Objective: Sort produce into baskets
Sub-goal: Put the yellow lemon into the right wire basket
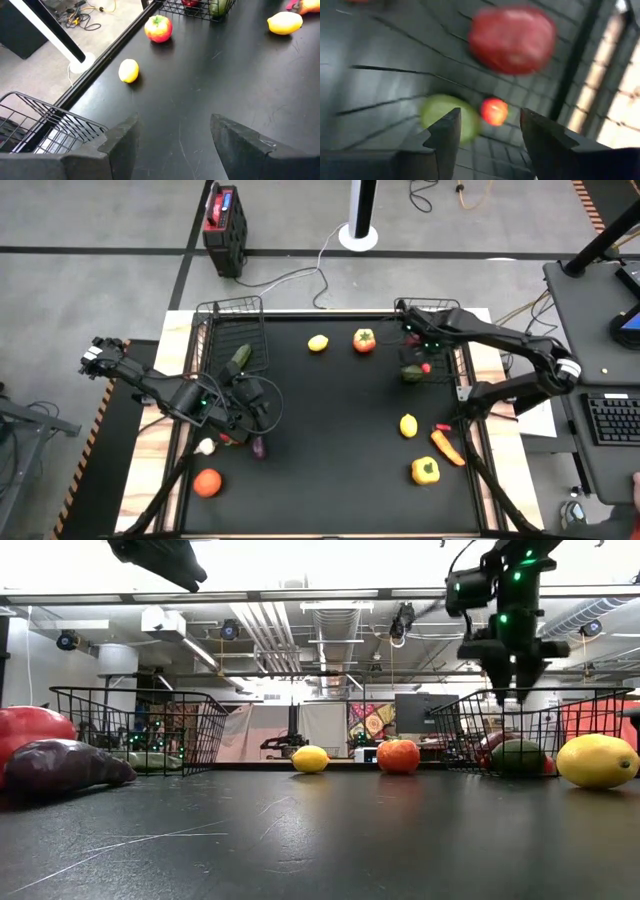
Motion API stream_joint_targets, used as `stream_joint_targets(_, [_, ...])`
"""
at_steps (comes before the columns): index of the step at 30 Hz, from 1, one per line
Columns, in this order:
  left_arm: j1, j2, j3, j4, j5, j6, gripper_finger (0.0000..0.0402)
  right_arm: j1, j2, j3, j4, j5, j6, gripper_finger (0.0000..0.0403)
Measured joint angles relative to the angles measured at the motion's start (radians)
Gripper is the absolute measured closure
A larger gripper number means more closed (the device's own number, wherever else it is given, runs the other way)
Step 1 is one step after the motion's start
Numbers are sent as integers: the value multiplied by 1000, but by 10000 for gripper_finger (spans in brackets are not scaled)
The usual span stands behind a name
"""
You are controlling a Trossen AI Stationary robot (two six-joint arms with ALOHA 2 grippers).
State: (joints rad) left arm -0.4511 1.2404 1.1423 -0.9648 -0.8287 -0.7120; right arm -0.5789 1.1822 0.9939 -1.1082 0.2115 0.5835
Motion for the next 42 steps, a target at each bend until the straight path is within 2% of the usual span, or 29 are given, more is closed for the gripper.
stream_joint_targets(8, [0,0,0,1,60,-6,178,246,-95,-6,248,-1,-59,204])
stream_joint_targets(14, [0,0,0,4,208,-80,178,433,-108,-6,398,11,-77,204])
stream_joint_targets(17, [-2,0,0,4,305,-162,178,501,-101,-6,415,51,-73,204])
stream_joint_targets(21, [-4,0,0,4,406,-266,178,563,-93,-6,415,51,-70,204])
stream_joint_targets(31, [-20,0,0,14,426,-311,178,724,-86,-7,411,24,-146,202])
stream_joint_targets(38, [-20,0,0,52,418,-234,178,809,-80,-7,408,17,-70,202])
stream_joint_targets(42, [-19,0,0,88,369,-156,178,823,-80,-7,390,8,29,202])
